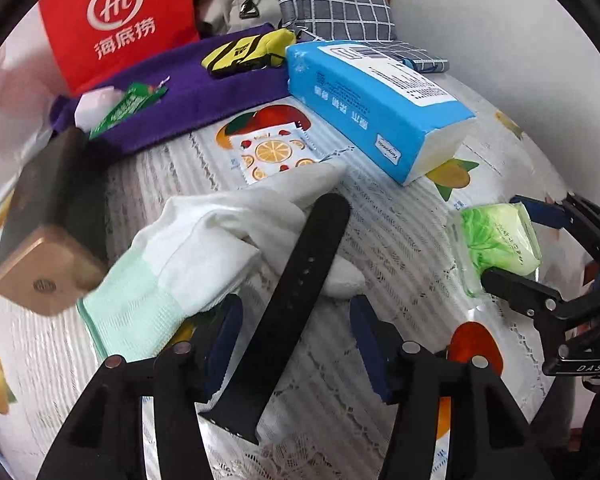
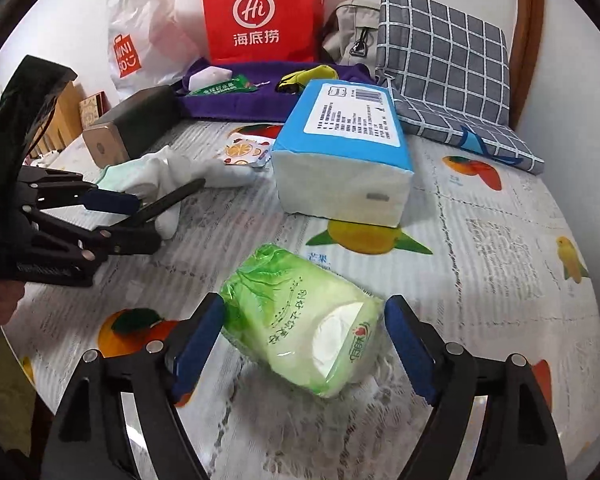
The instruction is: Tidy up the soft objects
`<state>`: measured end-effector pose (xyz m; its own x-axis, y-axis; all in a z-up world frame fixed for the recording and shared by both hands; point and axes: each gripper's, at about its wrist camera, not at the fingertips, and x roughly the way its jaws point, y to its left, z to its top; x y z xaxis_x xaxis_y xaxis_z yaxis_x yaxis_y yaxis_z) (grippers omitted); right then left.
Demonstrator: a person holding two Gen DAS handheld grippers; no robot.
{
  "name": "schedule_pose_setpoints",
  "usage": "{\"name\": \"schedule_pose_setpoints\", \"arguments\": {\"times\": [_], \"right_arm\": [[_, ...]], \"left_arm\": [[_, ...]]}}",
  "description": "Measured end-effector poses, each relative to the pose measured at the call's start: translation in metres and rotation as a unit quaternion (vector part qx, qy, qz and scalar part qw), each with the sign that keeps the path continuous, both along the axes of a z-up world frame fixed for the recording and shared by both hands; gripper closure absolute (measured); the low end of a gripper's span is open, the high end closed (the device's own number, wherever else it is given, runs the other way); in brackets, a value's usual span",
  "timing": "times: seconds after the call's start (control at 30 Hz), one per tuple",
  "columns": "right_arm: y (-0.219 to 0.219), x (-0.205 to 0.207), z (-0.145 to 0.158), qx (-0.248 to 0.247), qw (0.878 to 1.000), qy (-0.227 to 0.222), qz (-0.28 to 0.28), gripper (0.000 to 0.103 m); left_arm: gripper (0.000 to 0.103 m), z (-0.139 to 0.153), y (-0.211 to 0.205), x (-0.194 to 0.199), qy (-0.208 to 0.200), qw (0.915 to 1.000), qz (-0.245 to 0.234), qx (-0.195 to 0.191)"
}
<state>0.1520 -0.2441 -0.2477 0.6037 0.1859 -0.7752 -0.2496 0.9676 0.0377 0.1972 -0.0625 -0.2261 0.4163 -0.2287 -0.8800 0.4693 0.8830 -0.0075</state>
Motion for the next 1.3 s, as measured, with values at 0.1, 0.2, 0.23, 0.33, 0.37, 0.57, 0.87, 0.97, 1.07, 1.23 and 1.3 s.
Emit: {"name": "schedule_pose_setpoints", "arguments": {"times": [0.1,0.2,0.23,0.33,0.37,0.57,0.87,0.97,1.07,1.23,1.3], "right_arm": [[-0.002,0.005,-0.003,0.02,1.0,0.008,-0.005,0.022],[-0.003,0.004,-0.002,0.025,1.0,0.006,-0.014,0.03],[-0.004,0.004,-0.001,0.026,0.999,0.007,-0.017,0.034],[-0.009,0.003,0.003,0.035,0.999,0.011,-0.023,0.049],[-0.012,0.002,0.004,0.042,0.999,0.014,-0.024,0.052],[-0.014,-0.001,0.004,0.064,0.998,0.024,-0.012,0.057],[0.014,-0.004,-0.002,0.037,0.998,0.019,0.047,0.017],[0.034,-0.014,-0.011,-0.029,0.998,-0.006,0.064,0.02],[0.04,-0.02,-0.005,-0.02,0.998,-0.009,0.067,0.029],[0.046,-0.03,0.017,-0.028,0.996,-0.033,0.073,0.03],[0.047,-0.032,0.032,-0.025,0.996,-0.043,0.07,0.03]], "left_arm": [[0.085,0.004,0.006,0.003,0.015,0.9997,0.004,-0.018],[0.085,0.008,0.016,0.003,0.025,0.9986,0.021,-0.042],[0.085,0.009,0.018,0.002,0.026,0.9984,0.023,-0.045],[0.085,0.017,0.028,-0.003,0.029,0.9967,0.032,-0.069],[0.085,0.02,0.031,-0.005,0.031,0.9959,0.035,-0.077],[0.085,0.031,0.045,-0.019,0.022,0.9947,0.056,-0.083],[0.085,0.039,0.074,-0.04,0.021,0.9918,0.089,-0.089],[0.085,0.039,0.08,-0.042,0.019,0.9912,0.096,-0.09],[0.085,0.04,0.085,-0.044,0.017,0.9901,0.105,-0.091],[0.085,0.047,0.094,-0.043,0.006,0.9881,0.12,-0.096],[0.085,0.051,0.096,-0.042,0.0,0.9876,0.126,-0.094]]}}
